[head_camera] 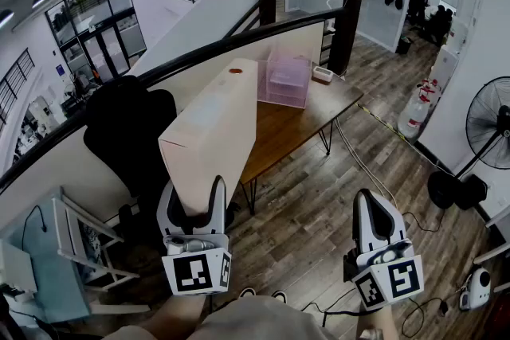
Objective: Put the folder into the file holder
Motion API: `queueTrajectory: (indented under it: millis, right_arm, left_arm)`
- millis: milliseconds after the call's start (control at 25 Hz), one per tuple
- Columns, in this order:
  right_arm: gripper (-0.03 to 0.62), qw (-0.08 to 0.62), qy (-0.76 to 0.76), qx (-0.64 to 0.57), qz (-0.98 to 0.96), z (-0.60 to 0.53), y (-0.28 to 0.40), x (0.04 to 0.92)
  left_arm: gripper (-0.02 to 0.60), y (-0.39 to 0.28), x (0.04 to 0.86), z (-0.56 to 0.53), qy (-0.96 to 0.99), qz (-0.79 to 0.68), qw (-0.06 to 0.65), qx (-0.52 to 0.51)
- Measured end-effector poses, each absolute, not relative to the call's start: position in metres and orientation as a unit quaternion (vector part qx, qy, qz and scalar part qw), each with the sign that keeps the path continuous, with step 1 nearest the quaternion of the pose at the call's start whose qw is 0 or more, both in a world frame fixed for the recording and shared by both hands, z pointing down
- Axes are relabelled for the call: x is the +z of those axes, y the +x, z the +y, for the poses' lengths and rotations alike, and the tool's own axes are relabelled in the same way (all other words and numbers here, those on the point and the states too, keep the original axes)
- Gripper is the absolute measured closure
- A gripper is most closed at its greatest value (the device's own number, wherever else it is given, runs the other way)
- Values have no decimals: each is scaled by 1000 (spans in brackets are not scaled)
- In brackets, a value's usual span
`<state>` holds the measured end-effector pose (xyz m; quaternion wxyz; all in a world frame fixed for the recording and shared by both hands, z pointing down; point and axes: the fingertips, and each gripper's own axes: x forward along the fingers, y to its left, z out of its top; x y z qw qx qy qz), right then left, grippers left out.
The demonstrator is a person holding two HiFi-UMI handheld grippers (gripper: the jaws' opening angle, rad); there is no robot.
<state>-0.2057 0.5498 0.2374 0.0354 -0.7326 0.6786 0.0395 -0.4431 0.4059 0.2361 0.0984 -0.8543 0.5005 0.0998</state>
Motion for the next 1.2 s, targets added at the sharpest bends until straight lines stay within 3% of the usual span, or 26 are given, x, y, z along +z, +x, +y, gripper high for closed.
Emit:
queueTrajectory:
  millis: [800, 1200]
  right_arm:
    - [591, 37, -720, 8, 693, 587, -178, 274]
    - [591, 28, -713, -1, 700, 550, -157, 286]
  left_arm:
    - [296, -420, 257, 451, -854, 505, 80, 96]
    - [296, -404, 262, 417, -850, 510, 78, 103]
